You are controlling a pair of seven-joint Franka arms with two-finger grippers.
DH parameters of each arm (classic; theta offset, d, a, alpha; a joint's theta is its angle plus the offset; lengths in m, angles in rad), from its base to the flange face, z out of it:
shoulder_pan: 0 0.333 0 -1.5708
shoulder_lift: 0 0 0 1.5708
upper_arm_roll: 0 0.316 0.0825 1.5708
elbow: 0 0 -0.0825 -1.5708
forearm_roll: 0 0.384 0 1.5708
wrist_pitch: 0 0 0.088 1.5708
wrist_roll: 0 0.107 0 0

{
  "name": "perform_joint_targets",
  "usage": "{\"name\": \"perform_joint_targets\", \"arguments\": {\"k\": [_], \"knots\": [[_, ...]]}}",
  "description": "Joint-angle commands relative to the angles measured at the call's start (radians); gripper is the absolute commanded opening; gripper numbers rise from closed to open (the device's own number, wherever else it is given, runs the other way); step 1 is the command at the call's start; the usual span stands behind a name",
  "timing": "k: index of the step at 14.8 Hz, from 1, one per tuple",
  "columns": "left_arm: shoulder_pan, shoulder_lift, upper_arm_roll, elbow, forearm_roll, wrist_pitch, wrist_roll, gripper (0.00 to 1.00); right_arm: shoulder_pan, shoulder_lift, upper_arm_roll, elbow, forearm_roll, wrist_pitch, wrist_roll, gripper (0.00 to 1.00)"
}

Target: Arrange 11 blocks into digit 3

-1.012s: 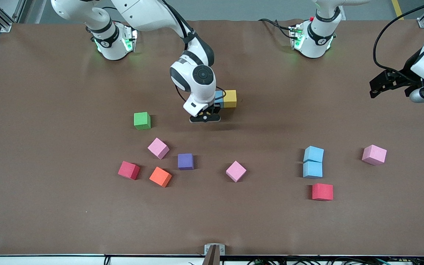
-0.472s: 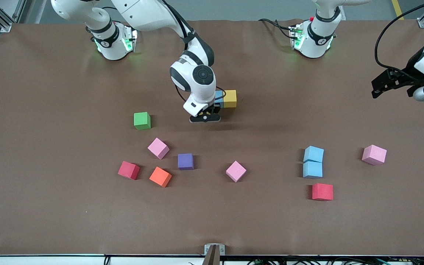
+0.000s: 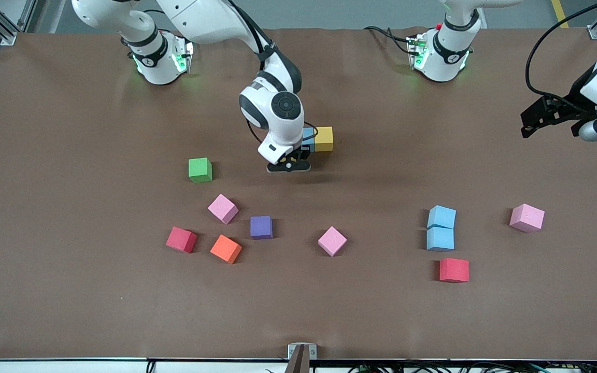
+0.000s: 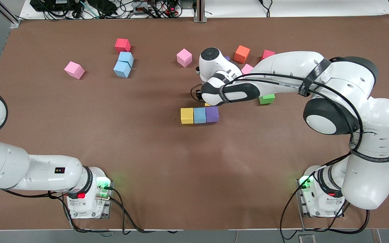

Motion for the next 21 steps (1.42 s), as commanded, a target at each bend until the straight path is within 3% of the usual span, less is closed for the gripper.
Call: {"name": "perform_joint_targets", "arguments": {"k": [1,13,14,15,16,21], "knots": [[0.001,0.005,-0.001,0.018,0.005,0.001,-0.007,1.00,0.006,0.001,0.000,-0.015,-0.009,-0.015,-0.003,0.02],[0.001,0.002,-0.001,0.018,0.005,0.004,-0.009,1.00,0.009,0.001,0.000,-0.012,-0.009,-0.024,0.003,0.04],[0.001,0.002,-0.001,0.018,0.005,0.004,-0.009,1.00,0.009,0.001,0.000,-0.006,-0.006,-0.025,0.011,0.14],[0.001,0.001,-0.001,0.018,0.005,0.004,-0.009,1.00,0.007,0.001,0.000,-0.004,-0.004,-0.024,0.032,0.41],[0.001,0.001,-0.001,0.018,0.005,0.004,-0.009,1.00,0.009,0.001,-0.002,-0.003,-0.004,-0.024,0.035,0.99],[0.003,0.002,-0.001,0.020,0.005,0.004,-0.007,1.00,0.003,-0.002,-0.002,0.011,-0.006,-0.027,0.029,1.00]]}}
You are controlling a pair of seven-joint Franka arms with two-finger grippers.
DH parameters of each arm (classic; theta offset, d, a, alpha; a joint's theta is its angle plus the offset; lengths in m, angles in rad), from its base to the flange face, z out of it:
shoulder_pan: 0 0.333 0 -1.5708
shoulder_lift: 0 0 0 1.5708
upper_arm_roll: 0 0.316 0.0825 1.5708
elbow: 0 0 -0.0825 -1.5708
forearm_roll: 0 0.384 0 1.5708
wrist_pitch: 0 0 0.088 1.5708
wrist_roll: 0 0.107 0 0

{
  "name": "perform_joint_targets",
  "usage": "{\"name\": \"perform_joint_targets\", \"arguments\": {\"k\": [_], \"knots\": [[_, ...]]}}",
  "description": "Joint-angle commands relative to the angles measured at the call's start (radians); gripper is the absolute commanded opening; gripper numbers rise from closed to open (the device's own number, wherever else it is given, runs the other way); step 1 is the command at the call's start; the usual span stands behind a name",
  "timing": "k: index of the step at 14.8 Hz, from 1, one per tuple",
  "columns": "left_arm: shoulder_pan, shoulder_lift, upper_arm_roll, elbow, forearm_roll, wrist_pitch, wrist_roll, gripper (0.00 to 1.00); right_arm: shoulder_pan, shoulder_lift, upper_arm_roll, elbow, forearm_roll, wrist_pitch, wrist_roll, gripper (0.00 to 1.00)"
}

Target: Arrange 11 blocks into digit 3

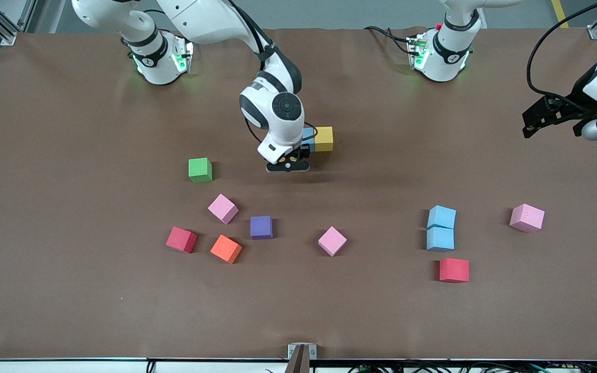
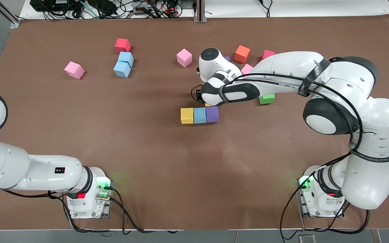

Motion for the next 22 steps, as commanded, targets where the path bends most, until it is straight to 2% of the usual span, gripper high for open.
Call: {"name": "perform_joint_targets", "arguments": {"k": [1,7,14,19,22], "knots": [[0.004,0.001,-0.002,0.013,0.005,0.001,-0.007,1.00,0.001,-0.007,0.000,0.012,-0.006,-0.007,0.014,1.00],[0.004,0.001,-0.002,0.013,0.005,0.001,-0.008,1.00,-0.032,-0.051,-0.002,0.113,0.000,-0.144,0.009,1.00],[0.006,0.002,-0.002,0.015,0.005,0.002,-0.007,1.00,-0.174,-0.105,-0.008,0.123,-0.010,-0.149,0.017,1.00],[0.004,0.002,-0.002,0.015,0.005,0.002,-0.005,1.00,-0.199,-0.096,-0.042,0.129,-0.046,-0.133,0.012,1.00],[0.004,0.002,-0.002,0.015,0.005,0.002,-0.005,1.00,-0.205,-0.013,-0.042,0.253,-0.036,-0.139,0.018,1.00]]}}
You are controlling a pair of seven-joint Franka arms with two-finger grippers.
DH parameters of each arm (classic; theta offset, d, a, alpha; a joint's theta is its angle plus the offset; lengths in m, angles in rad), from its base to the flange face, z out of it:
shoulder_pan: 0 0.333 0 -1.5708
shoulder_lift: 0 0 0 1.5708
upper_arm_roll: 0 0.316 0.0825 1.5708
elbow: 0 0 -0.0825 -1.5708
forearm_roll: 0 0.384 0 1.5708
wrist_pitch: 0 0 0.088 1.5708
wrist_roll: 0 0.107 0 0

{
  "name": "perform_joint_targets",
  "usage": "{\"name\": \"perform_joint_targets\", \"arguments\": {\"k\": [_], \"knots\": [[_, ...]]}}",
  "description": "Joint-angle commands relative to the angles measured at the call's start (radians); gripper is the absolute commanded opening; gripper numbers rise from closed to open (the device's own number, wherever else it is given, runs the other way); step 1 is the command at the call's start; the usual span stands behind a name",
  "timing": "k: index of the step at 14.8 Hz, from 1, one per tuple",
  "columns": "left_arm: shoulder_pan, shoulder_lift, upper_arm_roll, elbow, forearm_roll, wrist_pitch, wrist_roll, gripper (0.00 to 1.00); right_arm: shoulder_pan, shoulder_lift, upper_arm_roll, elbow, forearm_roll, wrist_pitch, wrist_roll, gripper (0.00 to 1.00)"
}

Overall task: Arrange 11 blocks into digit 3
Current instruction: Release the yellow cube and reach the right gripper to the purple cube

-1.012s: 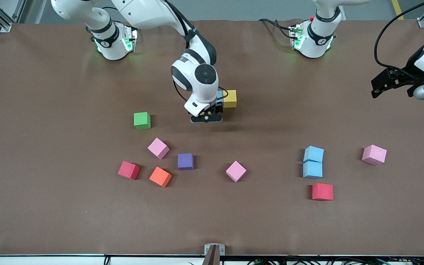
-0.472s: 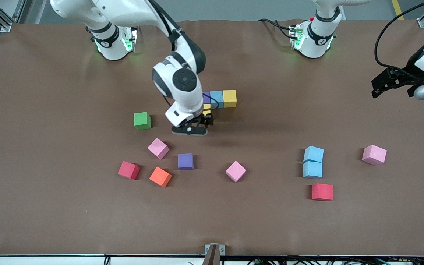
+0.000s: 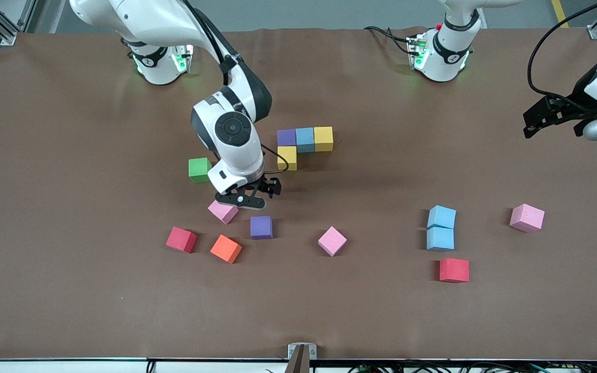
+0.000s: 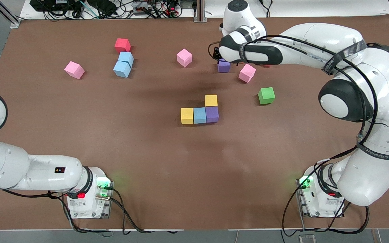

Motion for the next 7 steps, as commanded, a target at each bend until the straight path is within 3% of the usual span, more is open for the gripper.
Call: {"name": "perform_joint_targets", "arguments": {"k": [1,7], "knots": [[0.003,0.002,-0.003,0.014,0.005,0.002,-0.005,1.00,-0.011,0.085,0.010,0.100,-0.017,-0.006,0.011,1.00],[0.003,0.005,-0.003,0.014,0.006,0.002,-0.002,1.00,-0.066,0.243,0.012,0.258,-0.017,-0.003,-0.115,1.00]]}}
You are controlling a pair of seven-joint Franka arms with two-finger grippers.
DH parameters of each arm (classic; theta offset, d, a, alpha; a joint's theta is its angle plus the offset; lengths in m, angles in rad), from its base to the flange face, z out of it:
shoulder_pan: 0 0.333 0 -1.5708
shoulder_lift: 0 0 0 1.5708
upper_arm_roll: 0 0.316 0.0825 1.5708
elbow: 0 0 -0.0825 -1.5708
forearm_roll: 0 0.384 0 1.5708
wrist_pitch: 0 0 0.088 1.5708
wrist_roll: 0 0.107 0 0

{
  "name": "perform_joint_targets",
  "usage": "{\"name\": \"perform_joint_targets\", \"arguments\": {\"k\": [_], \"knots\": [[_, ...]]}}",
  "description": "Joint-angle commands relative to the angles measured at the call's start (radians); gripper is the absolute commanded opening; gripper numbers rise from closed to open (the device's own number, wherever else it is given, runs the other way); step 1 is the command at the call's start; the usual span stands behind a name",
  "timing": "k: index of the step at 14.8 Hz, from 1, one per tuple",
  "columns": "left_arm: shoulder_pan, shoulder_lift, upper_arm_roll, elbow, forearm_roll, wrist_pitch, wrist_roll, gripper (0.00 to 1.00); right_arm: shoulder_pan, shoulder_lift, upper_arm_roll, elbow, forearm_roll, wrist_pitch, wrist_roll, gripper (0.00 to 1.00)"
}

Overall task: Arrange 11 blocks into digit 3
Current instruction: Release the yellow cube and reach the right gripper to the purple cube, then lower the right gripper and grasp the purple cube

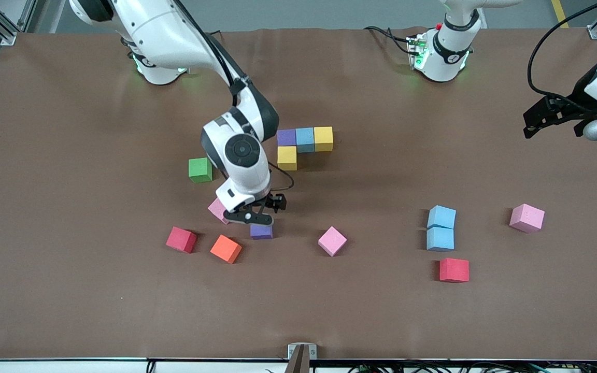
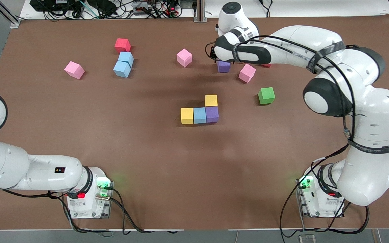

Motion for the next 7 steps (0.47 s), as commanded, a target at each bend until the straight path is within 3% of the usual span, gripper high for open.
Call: {"name": "perform_joint_targets", "arguments": {"k": [1,7], "knots": [[0.004,0.007,-0.003,0.013,0.006,0.001,-0.002,1.00,-0.044,0.083,0.016,0.112,-0.014,-0.011,-0.059,1.00],[0.006,0.016,-0.003,0.014,0.006,0.004,-0.004,1.00,-0.059,0.142,0.019,0.154,-0.011,0.029,-0.090,1.00]]}}
